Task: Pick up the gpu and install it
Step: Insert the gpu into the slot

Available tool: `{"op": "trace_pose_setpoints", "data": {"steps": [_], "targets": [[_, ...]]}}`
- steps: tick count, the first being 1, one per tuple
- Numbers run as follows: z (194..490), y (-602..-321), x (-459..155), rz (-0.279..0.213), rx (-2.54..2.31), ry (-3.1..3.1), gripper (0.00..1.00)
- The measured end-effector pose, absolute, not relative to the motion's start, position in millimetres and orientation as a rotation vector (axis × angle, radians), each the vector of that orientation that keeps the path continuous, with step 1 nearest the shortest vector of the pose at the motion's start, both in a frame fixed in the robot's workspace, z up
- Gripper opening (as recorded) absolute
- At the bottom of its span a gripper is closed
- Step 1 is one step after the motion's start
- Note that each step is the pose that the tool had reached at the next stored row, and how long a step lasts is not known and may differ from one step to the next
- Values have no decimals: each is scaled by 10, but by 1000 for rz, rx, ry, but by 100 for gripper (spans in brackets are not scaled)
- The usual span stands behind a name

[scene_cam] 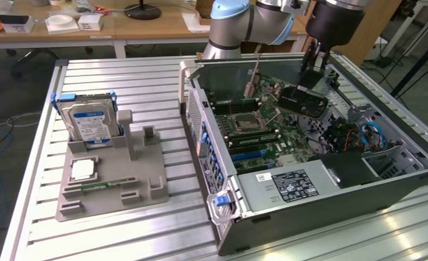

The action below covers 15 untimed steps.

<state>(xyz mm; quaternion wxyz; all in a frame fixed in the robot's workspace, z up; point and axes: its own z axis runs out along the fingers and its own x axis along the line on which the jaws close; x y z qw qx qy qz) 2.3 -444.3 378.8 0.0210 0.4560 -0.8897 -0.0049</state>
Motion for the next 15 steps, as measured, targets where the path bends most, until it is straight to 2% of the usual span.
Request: {"op": "trace_pose_setpoints", "data": {"steps": [15], "targets": [[3718, -4443, 23, -6, 1760, -2551, 26]]}}
